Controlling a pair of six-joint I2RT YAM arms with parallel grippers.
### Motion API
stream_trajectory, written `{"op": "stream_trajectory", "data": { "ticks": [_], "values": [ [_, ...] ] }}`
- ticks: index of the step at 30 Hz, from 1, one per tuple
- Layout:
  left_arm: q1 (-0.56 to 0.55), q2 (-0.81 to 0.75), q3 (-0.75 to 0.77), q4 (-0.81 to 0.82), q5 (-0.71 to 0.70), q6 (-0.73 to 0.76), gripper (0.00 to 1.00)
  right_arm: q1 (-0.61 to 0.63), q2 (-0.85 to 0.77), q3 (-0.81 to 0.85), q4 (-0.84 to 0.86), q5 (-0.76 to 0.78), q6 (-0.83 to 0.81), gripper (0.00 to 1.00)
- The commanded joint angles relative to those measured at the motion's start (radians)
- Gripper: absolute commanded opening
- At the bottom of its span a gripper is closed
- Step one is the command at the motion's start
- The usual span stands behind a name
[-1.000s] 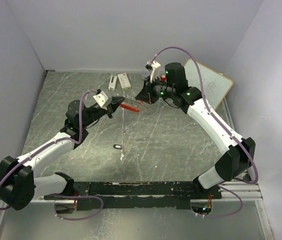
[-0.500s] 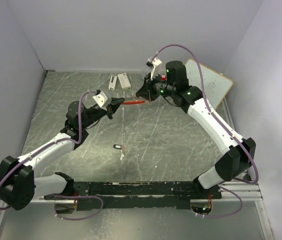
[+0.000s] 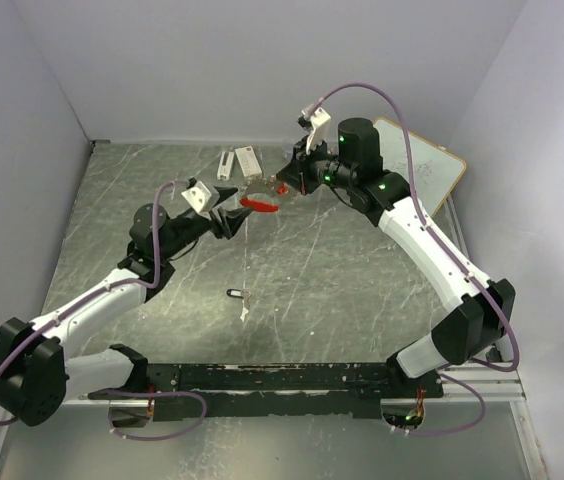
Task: Put the keys on the keyring
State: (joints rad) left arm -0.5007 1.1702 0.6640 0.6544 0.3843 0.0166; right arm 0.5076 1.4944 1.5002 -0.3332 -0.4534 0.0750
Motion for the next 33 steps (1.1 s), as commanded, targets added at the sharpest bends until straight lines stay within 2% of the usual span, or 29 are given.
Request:
{"op": "stream_trajectory", "data": {
  "ticks": [1, 15, 24, 33],
  "values": [
    [0.008, -0.052, 0.0, 0.033, -0.043, -0.006, 0.68, -0.003, -0.037, 0.036, 0.037, 0.02, -0.062, 0.0],
    [0.006, 0.042, 0.165, 0.033, 0.032, 0.002, 0.67, -0.004, -0.066, 0.021, -0.024, 0.03, -0.129, 0.0],
    [0.006, 0.147, 0.224, 0.092, 0.226, -0.001, 0.63, -0.003, -0.08, 0.001, -0.033, -0.009, -0.135, 0.0],
    [0.003, 0.21, 0.25, 0.147, 0.339, -0.016, 0.61, -0.003, -0.086, -0.02, -0.027, -0.036, -0.141, 0.0]
  ]
}}
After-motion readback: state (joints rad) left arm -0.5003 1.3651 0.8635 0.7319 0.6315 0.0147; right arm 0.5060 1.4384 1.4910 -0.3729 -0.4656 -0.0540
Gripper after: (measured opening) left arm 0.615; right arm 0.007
